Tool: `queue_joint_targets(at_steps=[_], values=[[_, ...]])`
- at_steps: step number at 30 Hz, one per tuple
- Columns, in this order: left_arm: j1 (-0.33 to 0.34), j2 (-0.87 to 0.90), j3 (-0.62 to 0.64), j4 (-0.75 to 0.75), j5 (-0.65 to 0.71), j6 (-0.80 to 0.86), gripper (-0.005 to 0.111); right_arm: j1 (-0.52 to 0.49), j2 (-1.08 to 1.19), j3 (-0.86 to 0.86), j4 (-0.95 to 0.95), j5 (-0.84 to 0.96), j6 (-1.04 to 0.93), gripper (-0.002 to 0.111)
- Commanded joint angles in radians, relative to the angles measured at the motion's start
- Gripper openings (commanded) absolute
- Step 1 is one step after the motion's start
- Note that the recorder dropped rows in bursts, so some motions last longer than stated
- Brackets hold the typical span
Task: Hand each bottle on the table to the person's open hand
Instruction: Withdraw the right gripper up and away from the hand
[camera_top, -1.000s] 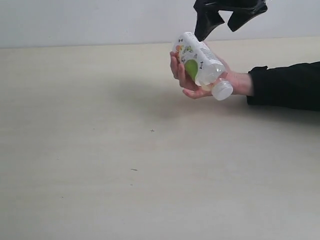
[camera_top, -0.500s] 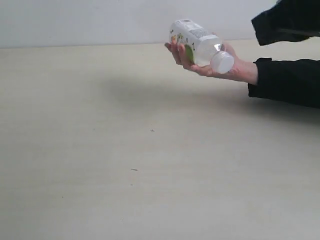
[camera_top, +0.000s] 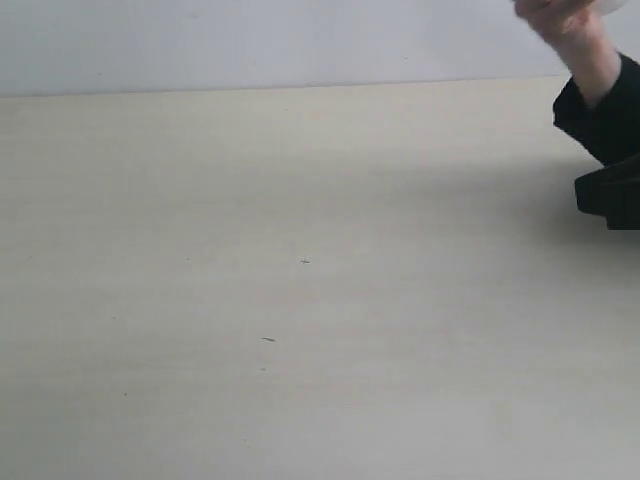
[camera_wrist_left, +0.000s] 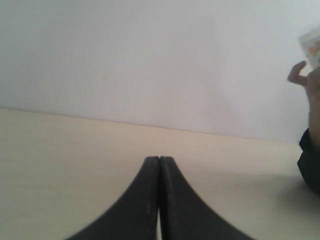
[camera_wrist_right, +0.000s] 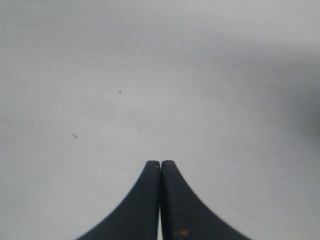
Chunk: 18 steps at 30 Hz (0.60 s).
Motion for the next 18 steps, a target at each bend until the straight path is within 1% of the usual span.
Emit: queue_joint_targets(at_steps=[1,18], values=[[0.004,0.002,0.003,0.001,-0.002,0.000,0.000,-0.002,-0.018,0.005,0.006,-0.006,0.005,0.000],[0.004,0.002,0.003,0.001,-0.002,0.003,0.000,-0.002,-0.016,0.005,-0.001,-0.010,-0.005,0.000]])
